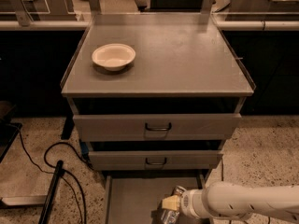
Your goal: Place redbull can into bottom drawer
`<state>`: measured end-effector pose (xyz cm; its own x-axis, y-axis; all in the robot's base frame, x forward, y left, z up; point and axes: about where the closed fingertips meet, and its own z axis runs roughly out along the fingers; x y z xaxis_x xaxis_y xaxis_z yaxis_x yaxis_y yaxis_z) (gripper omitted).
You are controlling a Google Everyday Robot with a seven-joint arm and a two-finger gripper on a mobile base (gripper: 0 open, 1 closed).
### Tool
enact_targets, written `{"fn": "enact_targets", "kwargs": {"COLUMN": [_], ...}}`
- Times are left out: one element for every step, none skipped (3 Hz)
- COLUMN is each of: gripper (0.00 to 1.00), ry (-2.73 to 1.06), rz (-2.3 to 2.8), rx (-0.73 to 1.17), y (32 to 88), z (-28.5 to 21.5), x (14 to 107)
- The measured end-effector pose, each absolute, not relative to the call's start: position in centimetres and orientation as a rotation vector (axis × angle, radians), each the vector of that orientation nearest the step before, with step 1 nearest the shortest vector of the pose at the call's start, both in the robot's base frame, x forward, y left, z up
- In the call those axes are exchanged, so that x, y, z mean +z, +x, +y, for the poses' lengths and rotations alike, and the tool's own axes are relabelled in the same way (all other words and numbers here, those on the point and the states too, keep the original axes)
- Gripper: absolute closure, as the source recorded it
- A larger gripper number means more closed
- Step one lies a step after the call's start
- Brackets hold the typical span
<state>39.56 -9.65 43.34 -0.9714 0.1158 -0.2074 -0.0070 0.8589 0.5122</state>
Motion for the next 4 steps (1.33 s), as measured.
{"fn": "enact_targets", "kwargs": {"gripper": [1.00,1.00,1.00,1.00], "ry": [0.172,0.287,0.293,0.340], "rz": [2.776,2.755,2.759,2.766], "rx": [0.787,0.810,0.814,0.834], "y": [41.2,43.2,43.2,43.0], "z": [-10.6,-10.3,-10.0,-9.9], "x": [39.7,33.4,32.8,31.5]}}
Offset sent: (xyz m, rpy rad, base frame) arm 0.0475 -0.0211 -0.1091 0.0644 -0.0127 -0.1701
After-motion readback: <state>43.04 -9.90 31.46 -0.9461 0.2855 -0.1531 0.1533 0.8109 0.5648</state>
